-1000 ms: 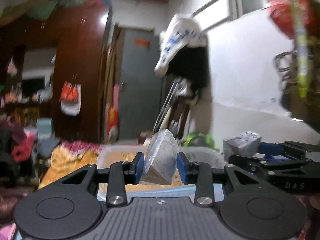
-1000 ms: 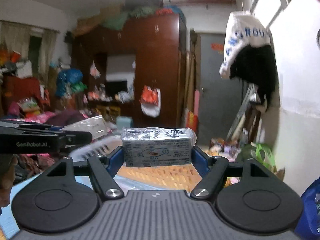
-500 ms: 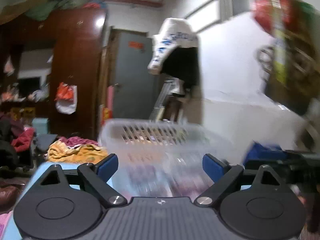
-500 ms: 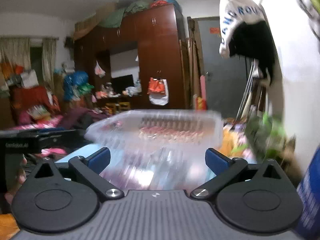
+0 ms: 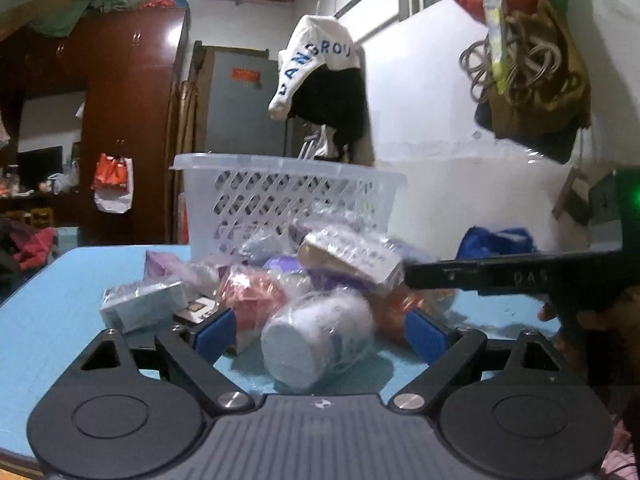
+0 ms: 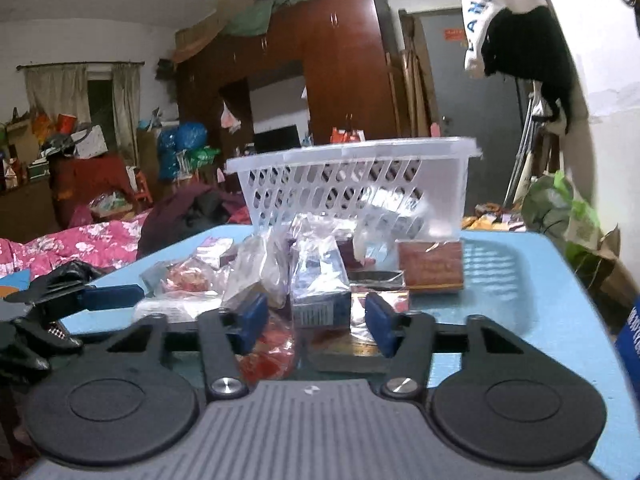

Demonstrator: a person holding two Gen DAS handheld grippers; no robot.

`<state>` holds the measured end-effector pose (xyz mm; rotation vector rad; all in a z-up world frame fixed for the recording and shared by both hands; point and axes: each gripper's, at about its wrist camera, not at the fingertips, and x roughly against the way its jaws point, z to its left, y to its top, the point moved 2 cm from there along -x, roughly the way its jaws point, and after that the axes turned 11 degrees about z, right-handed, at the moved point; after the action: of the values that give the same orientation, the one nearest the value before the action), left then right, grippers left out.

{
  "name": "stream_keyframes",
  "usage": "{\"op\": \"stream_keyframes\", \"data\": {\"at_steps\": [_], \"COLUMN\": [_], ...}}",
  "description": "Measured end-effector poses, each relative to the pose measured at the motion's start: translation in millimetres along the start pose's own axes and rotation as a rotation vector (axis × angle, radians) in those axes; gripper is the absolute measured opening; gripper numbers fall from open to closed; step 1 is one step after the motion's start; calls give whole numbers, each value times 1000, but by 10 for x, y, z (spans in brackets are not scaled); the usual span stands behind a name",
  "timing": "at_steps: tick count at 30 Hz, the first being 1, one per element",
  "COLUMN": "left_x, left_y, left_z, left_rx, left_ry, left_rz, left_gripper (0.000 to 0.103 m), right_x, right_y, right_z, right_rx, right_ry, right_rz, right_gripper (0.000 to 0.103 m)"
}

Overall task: Organize objects
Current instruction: 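Grasp a clear-bagged small box with the right tool while the left tool grasps a bagged white bottle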

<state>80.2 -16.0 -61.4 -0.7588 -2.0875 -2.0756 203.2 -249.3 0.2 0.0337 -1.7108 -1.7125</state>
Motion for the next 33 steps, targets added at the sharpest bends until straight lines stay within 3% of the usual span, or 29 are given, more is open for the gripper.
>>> {"op": "stream_keyframes", "data": {"at_steps": [6, 8, 9, 10, 23, 27, 33], "left_x": [-158, -176, -180, -175, -154, -24, 117], "left_y": [-37, -55, -68, -82, -95, -98, -26], "left_z": [-45, -74, -87, -85, -86, -129, -59], "left_rx": [16, 12, 10, 9, 11, -10, 31], "left_ry": [3, -3, -1, 3, -13, 1, -58], "left_rz": [21, 21, 22, 27, 5, -59, -122], "left_gripper": [93, 86, 72, 67, 66, 66, 65], "right_x": [26, 62, 83, 107, 62, 128, 341], "right_y": [-105, -154, -168, -181, -155, -189, -275], "right_z": [39, 68, 75, 80, 87, 63, 1], "right_rx": [-15, -7, -5, -5, 17, -1, -57], "right_ry": [-13, -29, -35, -38, -68, -73, -79], "right_rz": [-17, -27, -33, -38, -38, -65, -132], "right_gripper": [38, 38, 38, 38, 37, 37, 37]}}
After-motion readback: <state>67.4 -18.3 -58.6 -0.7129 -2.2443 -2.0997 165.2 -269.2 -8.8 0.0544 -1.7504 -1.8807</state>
